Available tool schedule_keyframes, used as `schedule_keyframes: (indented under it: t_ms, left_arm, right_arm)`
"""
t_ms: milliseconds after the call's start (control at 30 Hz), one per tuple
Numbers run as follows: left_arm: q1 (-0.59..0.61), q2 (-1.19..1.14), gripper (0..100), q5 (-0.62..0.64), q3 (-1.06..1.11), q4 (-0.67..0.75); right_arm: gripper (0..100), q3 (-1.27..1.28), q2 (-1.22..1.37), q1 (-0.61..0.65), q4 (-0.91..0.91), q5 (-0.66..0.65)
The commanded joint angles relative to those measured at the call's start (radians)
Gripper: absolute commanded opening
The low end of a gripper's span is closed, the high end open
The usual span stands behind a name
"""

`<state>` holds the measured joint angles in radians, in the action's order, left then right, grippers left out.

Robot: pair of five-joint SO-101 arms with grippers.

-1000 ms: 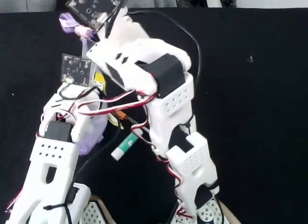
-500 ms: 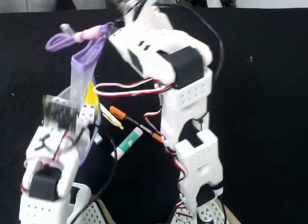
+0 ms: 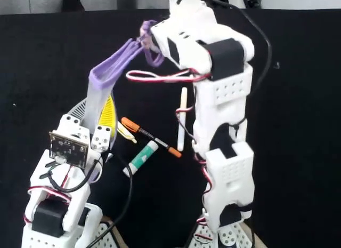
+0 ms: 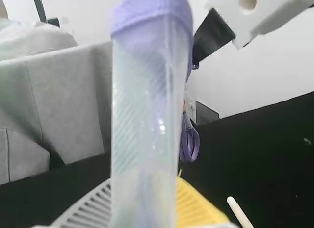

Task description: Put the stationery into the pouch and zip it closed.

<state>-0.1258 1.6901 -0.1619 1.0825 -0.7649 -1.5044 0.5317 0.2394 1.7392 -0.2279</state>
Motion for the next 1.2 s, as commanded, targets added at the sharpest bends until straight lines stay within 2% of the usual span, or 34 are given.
schedule_keyframes:
  t_ms: [0,233,367,533,600,767,867,1000,1167]
  left_arm:
    - [0.007,0.043,3,0.0,-0.028,0.008]
    - [0.005,0.035,3,0.0,-0.019,0.011]
    - [0.005,0.035,3,0.0,0.036,0.074]
    - [0.005,0.035,3,0.0,0.136,0.184]
    - [0.005,0.037,3,0.006,0.156,0.226]
    - [0.007,0.035,3,0.121,0.185,0.302]
    - [0.007,0.035,3,0.12,0.202,0.322]
    - [0.007,0.035,3,0.12,0.208,0.318]
    - [0.008,0.035,3,0.124,0.208,0.321]
  right_arm:
    - [1.1,0.01,0.07,-0.255,0.017,0.009]
    - [1.5,0.01,0.11,-0.292,0.0,0.009]
    - [10.5,-0.022,0.067,-0.238,0.023,-0.017]
    - [21.6,-0.053,-0.05,-0.143,0.026,-0.025]
    - [21.7,-0.051,-0.116,-0.103,0.026,-0.025]
    - [22.0,-0.044,-0.266,0.006,0.026,-0.025]
    - [22.0,-0.038,-0.332,0.086,0.026,-0.025]
    - [22.1,0.07,-0.418,0.221,0.028,-0.025]
    - [29.1,0.294,-0.559,0.354,0.025,-0.025]
